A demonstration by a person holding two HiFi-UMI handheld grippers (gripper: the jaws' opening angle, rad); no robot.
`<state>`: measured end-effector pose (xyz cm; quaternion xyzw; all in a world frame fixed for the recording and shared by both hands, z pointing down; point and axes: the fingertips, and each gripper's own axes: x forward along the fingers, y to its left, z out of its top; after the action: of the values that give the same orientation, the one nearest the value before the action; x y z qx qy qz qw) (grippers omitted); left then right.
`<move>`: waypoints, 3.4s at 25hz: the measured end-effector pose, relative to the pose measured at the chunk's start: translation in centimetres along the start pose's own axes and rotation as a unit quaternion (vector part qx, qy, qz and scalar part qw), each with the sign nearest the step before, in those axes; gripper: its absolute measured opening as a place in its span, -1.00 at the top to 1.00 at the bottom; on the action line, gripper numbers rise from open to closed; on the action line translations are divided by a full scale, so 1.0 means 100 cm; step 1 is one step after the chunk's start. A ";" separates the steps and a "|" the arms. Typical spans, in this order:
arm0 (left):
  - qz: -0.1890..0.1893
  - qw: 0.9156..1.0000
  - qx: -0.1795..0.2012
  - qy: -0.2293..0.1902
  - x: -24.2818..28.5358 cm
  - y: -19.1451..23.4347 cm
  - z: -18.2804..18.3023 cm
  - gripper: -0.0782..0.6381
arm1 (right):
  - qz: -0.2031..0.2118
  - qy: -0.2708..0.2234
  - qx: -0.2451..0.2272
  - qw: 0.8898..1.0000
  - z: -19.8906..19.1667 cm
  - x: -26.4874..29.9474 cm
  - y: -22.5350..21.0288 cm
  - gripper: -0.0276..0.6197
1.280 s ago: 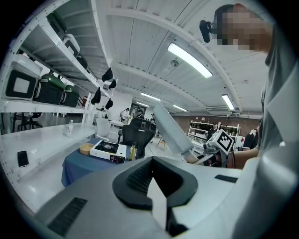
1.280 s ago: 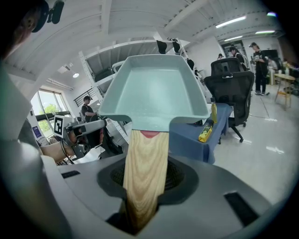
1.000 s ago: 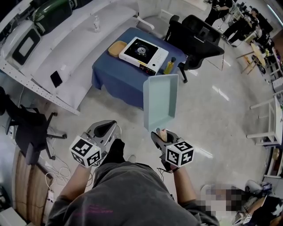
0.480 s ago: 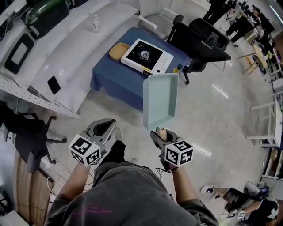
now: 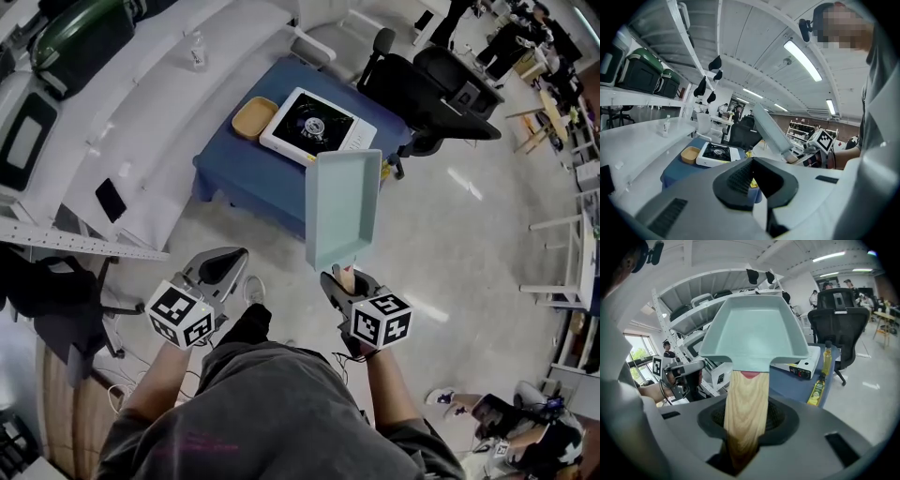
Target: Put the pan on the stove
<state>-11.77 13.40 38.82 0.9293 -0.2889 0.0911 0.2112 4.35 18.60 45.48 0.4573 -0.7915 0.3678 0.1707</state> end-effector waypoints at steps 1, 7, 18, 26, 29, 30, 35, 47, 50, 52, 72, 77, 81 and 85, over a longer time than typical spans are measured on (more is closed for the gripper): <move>-0.003 1.000 0.000 0.001 0.003 0.008 0.004 0.78 | -0.003 0.001 0.001 1.000 0.006 0.005 0.000 0.54; -0.017 1.000 0.006 0.004 0.015 0.051 0.026 0.78 | -0.014 0.003 0.011 1.000 0.034 0.038 -0.001 0.54; -0.027 1.000 0.007 0.000 0.023 0.102 0.051 0.78 | -0.033 0.000 0.023 0.999 0.072 0.074 -0.001 0.54; -0.033 0.999 0.008 -0.004 0.031 0.118 0.063 0.78 | -0.044 -0.005 0.022 0.999 0.095 0.084 -0.009 0.54; -0.034 0.999 0.008 -0.004 0.038 0.122 0.066 0.78 | -0.047 -0.005 0.021 0.999 0.101 0.086 -0.015 0.54; -0.034 0.999 0.008 -0.004 0.040 0.123 0.067 0.78 | -0.047 -0.005 0.021 0.999 0.103 0.088 -0.018 0.54; -0.035 0.999 0.007 -0.002 0.054 0.129 0.069 0.78 | -0.048 -0.005 0.020 0.999 0.112 0.098 -0.032 0.54; -0.006 1.000 0.000 0.015 0.112 0.153 0.083 0.78 | -0.036 0.020 0.012 0.999 0.147 0.127 -0.093 0.54; 0.006 1.000 -0.006 0.020 0.129 0.160 0.085 0.78 | -0.027 0.032 0.008 0.999 0.155 0.137 -0.110 0.54; 0.014 1.000 -0.009 0.022 0.142 0.165 0.088 0.78 | -0.022 0.038 0.004 0.999 0.162 0.143 -0.121 0.54; 0.054 0.996 0.004 0.073 0.250 0.179 0.096 0.78 | 0.002 0.105 -0.013 0.994 0.192 0.196 -0.214 0.54; 0.055 0.995 -0.004 0.079 0.256 0.183 0.090 0.78 | 0.001 0.122 -0.010 0.993 0.188 0.211 -0.225 0.54; 0.055 0.995 -0.013 0.081 0.255 0.193 0.084 0.78 | -0.009 0.134 -0.008 0.991 0.182 0.222 -0.233 0.54; 0.043 0.995 -0.021 0.086 0.255 0.204 0.076 0.78 | -0.028 0.148 -0.011 0.989 0.176 0.231 -0.239 0.54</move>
<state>-2.32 -17.87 46.38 0.9001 -0.3113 0.1738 0.2505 13.78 -15.66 57.82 0.4180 -0.7485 0.4178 0.3007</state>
